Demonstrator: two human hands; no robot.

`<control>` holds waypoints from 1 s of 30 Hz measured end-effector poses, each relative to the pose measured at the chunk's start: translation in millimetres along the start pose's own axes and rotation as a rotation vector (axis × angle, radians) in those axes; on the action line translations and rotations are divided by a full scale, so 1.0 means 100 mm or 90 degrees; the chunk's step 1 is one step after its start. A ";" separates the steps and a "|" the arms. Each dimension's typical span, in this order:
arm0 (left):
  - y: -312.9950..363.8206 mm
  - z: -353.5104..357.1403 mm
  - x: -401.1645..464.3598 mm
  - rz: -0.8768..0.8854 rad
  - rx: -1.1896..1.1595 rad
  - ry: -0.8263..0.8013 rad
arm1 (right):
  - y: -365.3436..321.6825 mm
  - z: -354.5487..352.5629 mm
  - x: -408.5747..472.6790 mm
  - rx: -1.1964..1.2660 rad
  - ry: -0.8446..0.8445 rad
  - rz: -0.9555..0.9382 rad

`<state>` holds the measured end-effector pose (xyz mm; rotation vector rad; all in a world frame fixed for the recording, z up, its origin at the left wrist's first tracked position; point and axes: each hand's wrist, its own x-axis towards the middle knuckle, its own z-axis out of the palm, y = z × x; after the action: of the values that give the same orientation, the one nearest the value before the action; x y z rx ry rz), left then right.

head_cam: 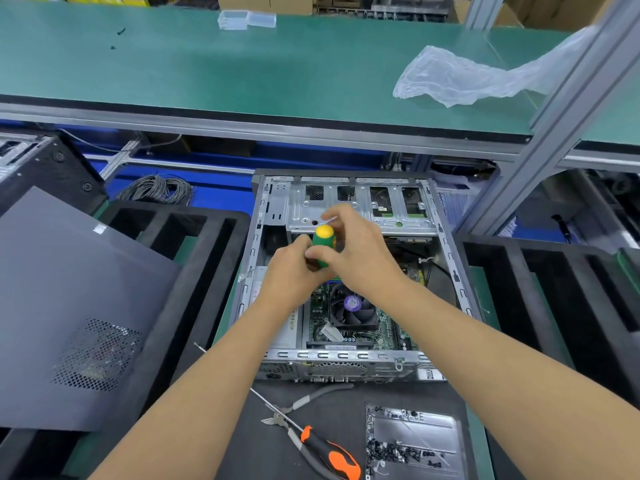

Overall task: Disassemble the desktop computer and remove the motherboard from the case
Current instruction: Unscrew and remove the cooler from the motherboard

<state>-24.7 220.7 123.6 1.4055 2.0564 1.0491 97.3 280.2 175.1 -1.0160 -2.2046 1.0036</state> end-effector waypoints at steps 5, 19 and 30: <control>-0.04 -0.03 -0.01 0.024 -0.047 -0.044 | 0.02 -0.06 0.03 0.017 -0.060 0.016; 0.00 -0.01 -0.02 -0.003 -0.011 0.002 | -0.01 0.03 -0.05 -0.034 -0.042 -0.029; -0.03 -0.06 -0.01 0.009 -0.018 0.016 | -0.04 -0.03 0.04 -0.072 -0.159 -0.010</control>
<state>-30.6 217.0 124.5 1.4009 2.0450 1.1030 95.7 282.6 181.1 -0.9649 -2.4930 1.0593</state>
